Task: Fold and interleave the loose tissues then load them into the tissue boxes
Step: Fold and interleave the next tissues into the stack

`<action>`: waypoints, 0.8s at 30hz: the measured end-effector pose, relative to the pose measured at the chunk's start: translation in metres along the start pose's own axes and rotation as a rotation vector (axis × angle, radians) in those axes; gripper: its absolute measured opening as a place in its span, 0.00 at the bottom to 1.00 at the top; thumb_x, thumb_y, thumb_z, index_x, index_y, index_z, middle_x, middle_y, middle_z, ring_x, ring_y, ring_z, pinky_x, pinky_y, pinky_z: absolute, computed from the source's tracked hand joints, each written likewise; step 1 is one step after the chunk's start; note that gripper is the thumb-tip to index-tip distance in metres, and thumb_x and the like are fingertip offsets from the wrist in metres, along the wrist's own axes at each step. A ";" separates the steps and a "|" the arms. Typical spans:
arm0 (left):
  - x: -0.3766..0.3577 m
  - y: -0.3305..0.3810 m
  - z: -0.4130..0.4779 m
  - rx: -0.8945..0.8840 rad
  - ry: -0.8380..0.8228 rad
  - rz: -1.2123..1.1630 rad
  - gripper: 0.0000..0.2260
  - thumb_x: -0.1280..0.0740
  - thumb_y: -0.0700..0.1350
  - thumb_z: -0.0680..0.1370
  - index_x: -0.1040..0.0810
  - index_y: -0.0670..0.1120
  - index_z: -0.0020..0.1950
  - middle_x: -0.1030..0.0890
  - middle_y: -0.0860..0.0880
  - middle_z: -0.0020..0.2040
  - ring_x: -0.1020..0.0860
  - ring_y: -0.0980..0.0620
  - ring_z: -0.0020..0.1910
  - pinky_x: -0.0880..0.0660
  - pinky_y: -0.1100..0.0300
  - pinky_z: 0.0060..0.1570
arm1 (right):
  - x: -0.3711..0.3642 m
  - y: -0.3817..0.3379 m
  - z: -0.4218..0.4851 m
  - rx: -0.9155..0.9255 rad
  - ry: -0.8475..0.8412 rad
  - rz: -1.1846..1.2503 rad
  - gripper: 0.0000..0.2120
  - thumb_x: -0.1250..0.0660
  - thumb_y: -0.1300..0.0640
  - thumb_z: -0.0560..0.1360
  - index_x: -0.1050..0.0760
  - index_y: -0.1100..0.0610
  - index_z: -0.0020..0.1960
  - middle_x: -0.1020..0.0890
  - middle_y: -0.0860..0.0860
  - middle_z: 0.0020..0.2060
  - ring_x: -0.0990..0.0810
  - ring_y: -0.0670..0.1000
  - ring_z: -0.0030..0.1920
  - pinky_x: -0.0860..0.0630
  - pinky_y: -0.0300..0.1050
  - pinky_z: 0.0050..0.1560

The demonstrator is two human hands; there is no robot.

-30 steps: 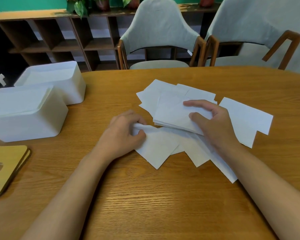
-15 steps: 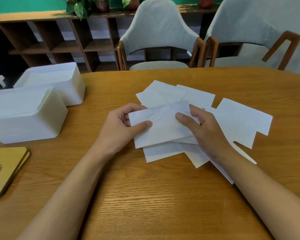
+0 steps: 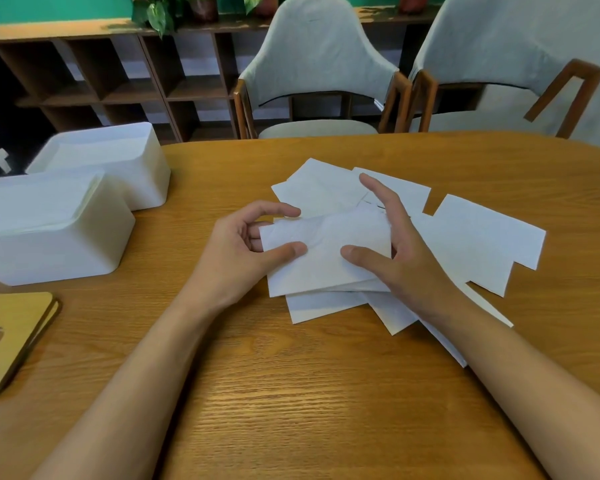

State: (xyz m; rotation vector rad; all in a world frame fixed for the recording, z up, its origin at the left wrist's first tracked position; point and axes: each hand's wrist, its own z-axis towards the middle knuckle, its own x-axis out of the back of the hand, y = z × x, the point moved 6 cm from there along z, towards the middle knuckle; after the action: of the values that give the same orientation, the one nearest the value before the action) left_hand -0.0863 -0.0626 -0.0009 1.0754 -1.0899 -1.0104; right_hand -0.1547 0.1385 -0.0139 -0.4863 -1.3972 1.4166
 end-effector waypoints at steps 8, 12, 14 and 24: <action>0.000 0.000 0.001 -0.005 -0.025 0.011 0.19 0.22 0.35 0.73 0.19 0.45 0.63 0.12 0.43 0.48 0.12 0.45 0.48 0.15 0.49 0.47 | -0.004 -0.001 -0.002 0.018 -0.045 0.004 0.39 0.26 0.50 0.76 0.46 0.33 0.77 0.44 0.22 0.70 0.45 0.20 0.66 0.40 0.17 0.58; -0.003 0.000 0.001 -0.019 -0.051 0.034 0.19 0.22 0.35 0.73 0.19 0.44 0.63 0.12 0.43 0.48 0.12 0.47 0.48 0.15 0.54 0.45 | -0.004 0.001 -0.002 0.019 -0.045 -0.008 0.38 0.28 0.50 0.77 0.48 0.32 0.77 0.45 0.22 0.70 0.45 0.21 0.66 0.43 0.22 0.59; -0.002 -0.002 0.002 -0.030 -0.029 0.034 0.19 0.22 0.35 0.73 0.19 0.45 0.63 0.12 0.44 0.48 0.13 0.49 0.47 0.16 0.57 0.43 | -0.003 0.000 -0.002 0.023 -0.039 -0.004 0.39 0.29 0.55 0.79 0.48 0.34 0.78 0.45 0.25 0.73 0.46 0.23 0.68 0.43 0.21 0.60; -0.011 -0.008 0.001 0.073 -0.035 -0.152 0.24 0.31 0.45 0.82 0.32 0.57 0.76 0.14 0.49 0.58 0.15 0.53 0.54 0.21 0.64 0.47 | 0.009 -0.005 -0.001 0.072 0.068 0.005 0.38 0.29 0.61 0.78 0.45 0.33 0.75 0.42 0.21 0.69 0.46 0.25 0.71 0.47 0.25 0.66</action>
State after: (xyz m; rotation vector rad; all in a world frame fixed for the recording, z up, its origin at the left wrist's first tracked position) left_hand -0.0902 -0.0531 -0.0103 1.2176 -1.0928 -1.1204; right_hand -0.1553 0.1456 -0.0061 -0.4873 -1.2874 1.4364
